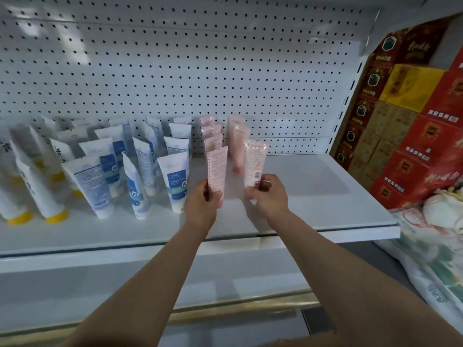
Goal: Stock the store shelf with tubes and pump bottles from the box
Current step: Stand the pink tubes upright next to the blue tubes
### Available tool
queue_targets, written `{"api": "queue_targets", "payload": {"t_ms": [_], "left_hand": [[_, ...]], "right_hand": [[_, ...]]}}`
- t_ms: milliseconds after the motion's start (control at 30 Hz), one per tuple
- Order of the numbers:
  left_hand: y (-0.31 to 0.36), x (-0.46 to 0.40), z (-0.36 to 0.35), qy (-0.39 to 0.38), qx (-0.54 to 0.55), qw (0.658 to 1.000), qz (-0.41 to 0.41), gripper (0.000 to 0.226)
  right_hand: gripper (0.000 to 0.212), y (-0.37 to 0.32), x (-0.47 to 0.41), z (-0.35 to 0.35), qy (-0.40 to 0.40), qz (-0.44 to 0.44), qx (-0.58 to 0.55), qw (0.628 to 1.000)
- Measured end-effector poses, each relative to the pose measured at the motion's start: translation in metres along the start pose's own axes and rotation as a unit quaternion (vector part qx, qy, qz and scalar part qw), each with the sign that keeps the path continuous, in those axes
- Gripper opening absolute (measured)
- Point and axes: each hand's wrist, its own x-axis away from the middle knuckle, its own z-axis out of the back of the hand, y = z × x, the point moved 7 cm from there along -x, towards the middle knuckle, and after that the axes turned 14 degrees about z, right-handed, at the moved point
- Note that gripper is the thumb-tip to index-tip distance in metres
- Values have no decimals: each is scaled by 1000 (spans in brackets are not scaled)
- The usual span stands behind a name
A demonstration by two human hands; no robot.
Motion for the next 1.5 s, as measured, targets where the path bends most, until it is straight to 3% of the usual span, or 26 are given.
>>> {"api": "queue_targets", "payload": {"t_ms": [533,1500], "left_hand": [[-4,-6,0,43,-42,998,-7,30],[0,4,-1,20,-52,998,-2,32]], "right_hand": [[38,6,-27,-20,-26,18,115,993],[37,6,-24,-22,-24,54,128,990]]}}
